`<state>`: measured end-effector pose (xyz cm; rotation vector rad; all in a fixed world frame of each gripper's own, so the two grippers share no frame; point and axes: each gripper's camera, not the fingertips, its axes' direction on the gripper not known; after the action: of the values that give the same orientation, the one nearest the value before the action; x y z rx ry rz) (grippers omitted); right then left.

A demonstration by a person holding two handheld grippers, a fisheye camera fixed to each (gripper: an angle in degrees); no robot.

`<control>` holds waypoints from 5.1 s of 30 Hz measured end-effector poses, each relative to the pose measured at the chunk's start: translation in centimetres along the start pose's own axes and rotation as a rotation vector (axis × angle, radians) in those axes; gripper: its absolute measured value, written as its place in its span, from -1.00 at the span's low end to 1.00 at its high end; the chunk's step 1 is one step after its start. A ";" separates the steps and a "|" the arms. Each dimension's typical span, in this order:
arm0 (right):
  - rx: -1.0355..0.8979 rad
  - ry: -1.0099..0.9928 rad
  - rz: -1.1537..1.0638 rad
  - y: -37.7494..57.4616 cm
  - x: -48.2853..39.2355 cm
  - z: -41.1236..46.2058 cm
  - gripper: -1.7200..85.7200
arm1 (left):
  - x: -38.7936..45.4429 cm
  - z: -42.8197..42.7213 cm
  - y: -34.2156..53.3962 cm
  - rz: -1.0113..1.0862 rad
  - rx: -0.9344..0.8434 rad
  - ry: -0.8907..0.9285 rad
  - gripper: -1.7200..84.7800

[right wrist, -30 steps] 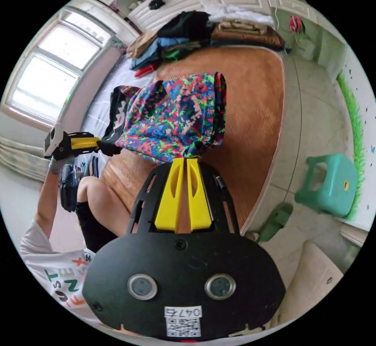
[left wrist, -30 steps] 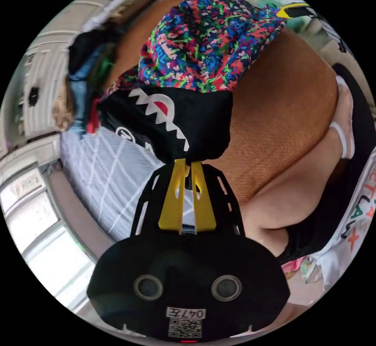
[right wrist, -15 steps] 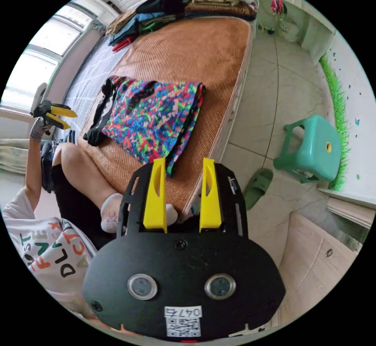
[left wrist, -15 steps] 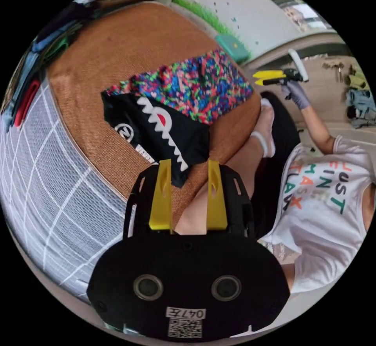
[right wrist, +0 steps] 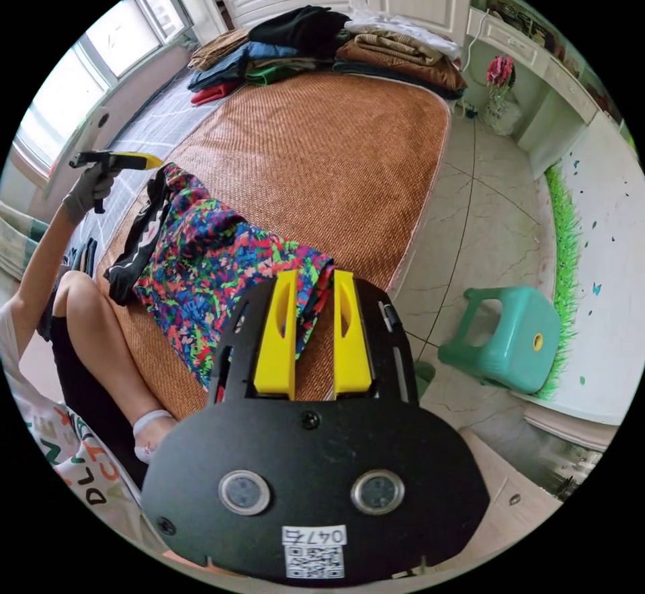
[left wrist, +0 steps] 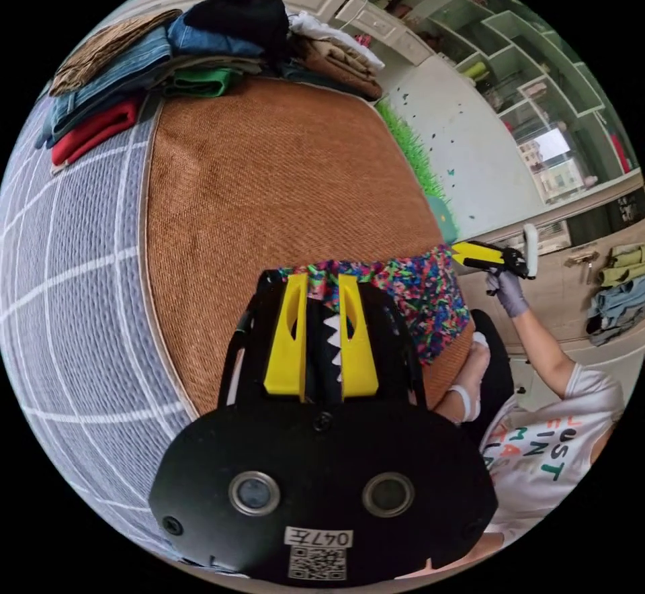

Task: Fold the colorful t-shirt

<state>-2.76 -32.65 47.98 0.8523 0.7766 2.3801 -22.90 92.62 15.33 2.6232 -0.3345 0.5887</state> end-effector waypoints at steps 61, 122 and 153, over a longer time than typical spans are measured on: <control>0.081 -0.311 0.236 26.5 8.6 -3.8 -0.91 | 18.0 19.0 4.8 0.094 -0.192 -0.052 -0.85; 0.173 -0.444 0.803 28.0 5.8 -16.3 -0.88 | 27.3 33.5 17.4 0.134 -0.494 0.004 -0.80; -0.028 -0.205 -0.669 -23.2 -37.9 -26.5 -0.96 | 6.2 22.4 37.2 -0.310 0.250 0.140 -0.83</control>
<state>10.85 -48.08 0.50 0.6737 0.7886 1.6840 -21.49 48.83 13.05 2.7699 0.1995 0.7408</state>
